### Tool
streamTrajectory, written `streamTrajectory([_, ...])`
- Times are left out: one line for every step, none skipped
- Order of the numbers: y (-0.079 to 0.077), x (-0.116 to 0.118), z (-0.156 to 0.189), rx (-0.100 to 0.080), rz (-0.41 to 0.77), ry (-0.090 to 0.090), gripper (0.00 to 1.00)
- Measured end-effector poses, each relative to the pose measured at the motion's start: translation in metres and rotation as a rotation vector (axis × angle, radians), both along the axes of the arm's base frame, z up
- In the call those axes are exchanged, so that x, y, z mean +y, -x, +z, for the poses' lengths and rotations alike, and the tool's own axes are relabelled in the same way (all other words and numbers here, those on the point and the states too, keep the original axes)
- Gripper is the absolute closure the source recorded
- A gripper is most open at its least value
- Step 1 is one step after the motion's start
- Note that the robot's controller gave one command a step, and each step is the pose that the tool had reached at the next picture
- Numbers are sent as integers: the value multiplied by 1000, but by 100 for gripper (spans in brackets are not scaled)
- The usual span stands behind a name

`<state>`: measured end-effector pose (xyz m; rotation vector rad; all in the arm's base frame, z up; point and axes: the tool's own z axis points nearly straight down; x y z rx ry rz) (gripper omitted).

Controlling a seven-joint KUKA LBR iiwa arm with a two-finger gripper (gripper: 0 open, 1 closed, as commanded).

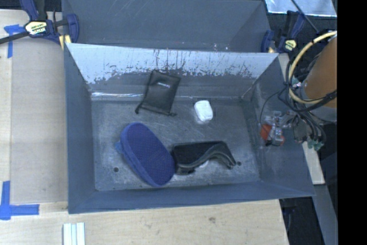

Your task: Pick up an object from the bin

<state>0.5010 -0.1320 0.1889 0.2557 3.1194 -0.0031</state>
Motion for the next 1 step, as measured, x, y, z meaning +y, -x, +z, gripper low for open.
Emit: streamTrajectory([-10, 7, 62, 0, -8, 0, 100])
